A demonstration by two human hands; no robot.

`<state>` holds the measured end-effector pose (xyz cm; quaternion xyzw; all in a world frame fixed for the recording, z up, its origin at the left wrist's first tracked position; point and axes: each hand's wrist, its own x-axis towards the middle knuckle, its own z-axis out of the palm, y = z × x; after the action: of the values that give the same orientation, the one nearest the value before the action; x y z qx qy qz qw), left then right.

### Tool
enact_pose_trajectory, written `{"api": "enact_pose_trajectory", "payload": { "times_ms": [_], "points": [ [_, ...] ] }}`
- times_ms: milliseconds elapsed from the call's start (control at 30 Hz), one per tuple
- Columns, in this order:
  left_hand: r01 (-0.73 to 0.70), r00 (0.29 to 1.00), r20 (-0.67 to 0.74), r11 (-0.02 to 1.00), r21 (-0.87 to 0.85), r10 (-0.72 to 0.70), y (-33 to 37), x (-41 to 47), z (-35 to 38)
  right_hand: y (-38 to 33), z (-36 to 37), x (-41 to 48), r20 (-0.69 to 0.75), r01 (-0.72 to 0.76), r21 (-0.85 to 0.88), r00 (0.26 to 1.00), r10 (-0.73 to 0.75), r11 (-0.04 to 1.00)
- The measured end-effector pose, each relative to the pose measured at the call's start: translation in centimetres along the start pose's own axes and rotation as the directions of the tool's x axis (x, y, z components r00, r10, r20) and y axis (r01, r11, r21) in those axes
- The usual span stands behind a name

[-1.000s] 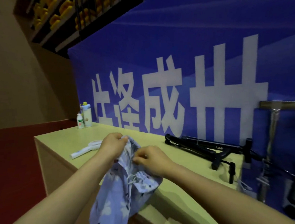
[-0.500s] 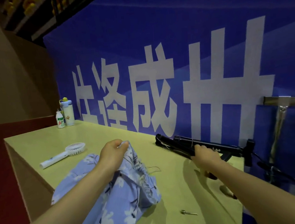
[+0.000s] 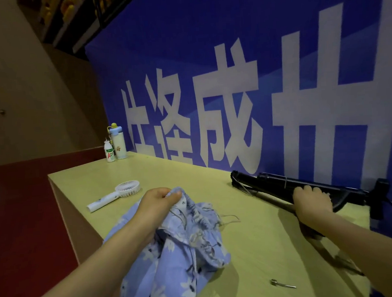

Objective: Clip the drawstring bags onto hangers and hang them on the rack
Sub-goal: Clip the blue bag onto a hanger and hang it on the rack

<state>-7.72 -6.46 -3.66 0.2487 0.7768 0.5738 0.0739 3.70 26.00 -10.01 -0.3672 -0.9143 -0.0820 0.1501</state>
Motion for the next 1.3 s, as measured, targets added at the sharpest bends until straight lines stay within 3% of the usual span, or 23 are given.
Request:
{"api": "enact_pose_trajectory", "payload": {
  "times_ms": [200,400,533,700,867,967,1133,1200,1300],
  "points": [
    [0.041,0.998,0.058,0.999,-0.025,-0.04,1.6,-2.2,-3.3,-0.1,-5.1,-1.1,-0.161,0.092,-0.126,0.981,-0.112,0.988],
    [0.07,0.993,-0.099,0.998,-0.006,-0.07,3.9,-5.8,-7.6,-1.5,-11.1,-3.6,-0.361,0.201,0.032,0.916,-0.176,0.979],
    [0.077,0.976,-0.204,0.997,-0.006,-0.076,5.1,-8.4,-10.6,-3.1,-14.7,-5.8,-0.488,0.399,0.215,0.834,-0.255,0.892],
    [0.092,0.951,-0.297,0.996,0.011,-0.085,5.2,-11.1,-13.9,-5.9,-17.7,-9.1,-0.541,0.609,0.294,0.741,-0.398,0.737],
    [0.067,0.94,-0.334,0.998,-0.023,-0.07,5.0,-11.8,-14.8,-7.8,-18.7,-10.9,-0.513,0.741,0.131,0.619,-0.595,0.658],
    [0.069,0.956,-0.288,0.998,0.013,-0.063,4.5,-12.0,-15.9,-8.5,-18.5,-11.3,-0.472,0.75,0.02,0.59,-0.655,0.661],
    [0.086,0.989,-0.139,0.959,0.269,-0.05,5.7,-13.3,-15.7,-9.2,-17.7,-11.5,-0.469,0.735,-0.179,0.52,-0.714,0.653],
    [0.074,0.996,-0.064,0.926,0.37,-0.054,5.9,-13.5,-15.2,-9.9,-17.8,-12.0,-0.503,0.75,-0.21,0.467,-0.727,0.627],
    [0.08,0.996,-0.058,0.91,0.407,-0.061,5.9,-13.1,-14.6,-11.7,-18.7,-13.5,-0.557,0.776,-0.256,0.368,-0.745,0.576]
  ]
}}
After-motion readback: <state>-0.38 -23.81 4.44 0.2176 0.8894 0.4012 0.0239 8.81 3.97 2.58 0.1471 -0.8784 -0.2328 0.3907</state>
